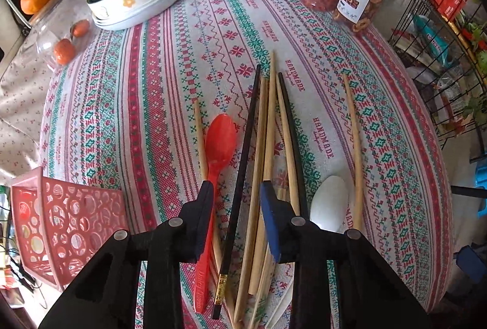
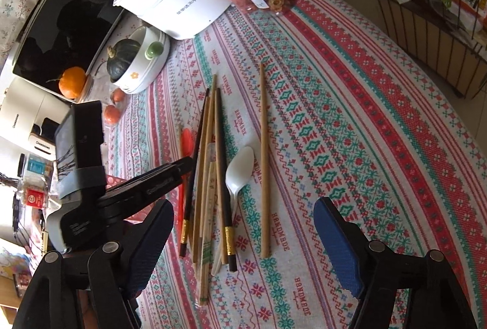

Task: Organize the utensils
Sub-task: 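Lower the left tool onto the chopstick pile and grasp a black chopstick, then lift the black chopstick with the left tool while the right tool grasps a bamboo chopstick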

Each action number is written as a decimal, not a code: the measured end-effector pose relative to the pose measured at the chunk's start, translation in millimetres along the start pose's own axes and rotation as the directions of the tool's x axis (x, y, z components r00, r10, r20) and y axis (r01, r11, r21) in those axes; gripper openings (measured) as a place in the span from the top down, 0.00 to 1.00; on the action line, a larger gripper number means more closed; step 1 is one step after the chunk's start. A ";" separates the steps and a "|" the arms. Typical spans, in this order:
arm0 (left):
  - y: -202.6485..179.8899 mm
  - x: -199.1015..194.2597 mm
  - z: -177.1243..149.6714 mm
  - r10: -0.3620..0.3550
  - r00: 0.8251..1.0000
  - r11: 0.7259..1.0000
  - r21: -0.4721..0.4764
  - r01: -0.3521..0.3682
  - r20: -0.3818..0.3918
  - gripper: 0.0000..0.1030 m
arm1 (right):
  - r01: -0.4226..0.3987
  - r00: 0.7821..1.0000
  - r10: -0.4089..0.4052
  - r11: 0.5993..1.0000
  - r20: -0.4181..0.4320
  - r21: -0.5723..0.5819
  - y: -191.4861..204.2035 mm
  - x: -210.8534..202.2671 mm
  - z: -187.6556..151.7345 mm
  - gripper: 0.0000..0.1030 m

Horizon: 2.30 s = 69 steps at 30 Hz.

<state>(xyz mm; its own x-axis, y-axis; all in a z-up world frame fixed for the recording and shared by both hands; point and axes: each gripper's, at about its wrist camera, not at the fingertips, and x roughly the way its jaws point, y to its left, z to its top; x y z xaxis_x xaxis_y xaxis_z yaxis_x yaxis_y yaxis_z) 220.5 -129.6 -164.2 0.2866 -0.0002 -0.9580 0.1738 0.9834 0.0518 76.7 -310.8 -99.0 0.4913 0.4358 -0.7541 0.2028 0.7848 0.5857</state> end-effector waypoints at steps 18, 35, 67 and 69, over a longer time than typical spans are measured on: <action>-12.8 27.2 15.9 -0.006 1.000 1.000 0.007 0.006 -0.019 0.94 | -0.004 1.000 0.004 1.000 0.006 0.023 -9.2 -1.1 5.4 0.26; 54.5 -150.5 -85.9 -0.264 0.867 0.959 0.019 0.283 0.423 0.94 | 0.178 0.976 -0.190 0.978 -0.104 -0.113 9.3 62.8 28.7 0.44; 184.1 -198.3 -110.4 -0.186 0.700 0.912 -0.144 0.384 0.690 0.95 | 0.294 0.950 -0.313 0.898 -0.008 -0.327 64.7 121.4 55.0 0.93; 190.0 -200.4 -109.7 -0.170 0.684 0.909 -0.156 0.387 0.709 0.94 | 0.270 0.962 -0.262 0.893 0.072 -0.360 81.5 101.5 51.5 0.93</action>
<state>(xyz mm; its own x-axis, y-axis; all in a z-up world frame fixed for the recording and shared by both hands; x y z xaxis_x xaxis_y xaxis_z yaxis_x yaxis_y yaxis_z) 92.7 77.1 6.8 0.8349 -0.2956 -0.4642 0.1218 0.9218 -0.3679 186.7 -225.4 -112.5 0.4809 0.1817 -0.8577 0.0092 0.9772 0.2121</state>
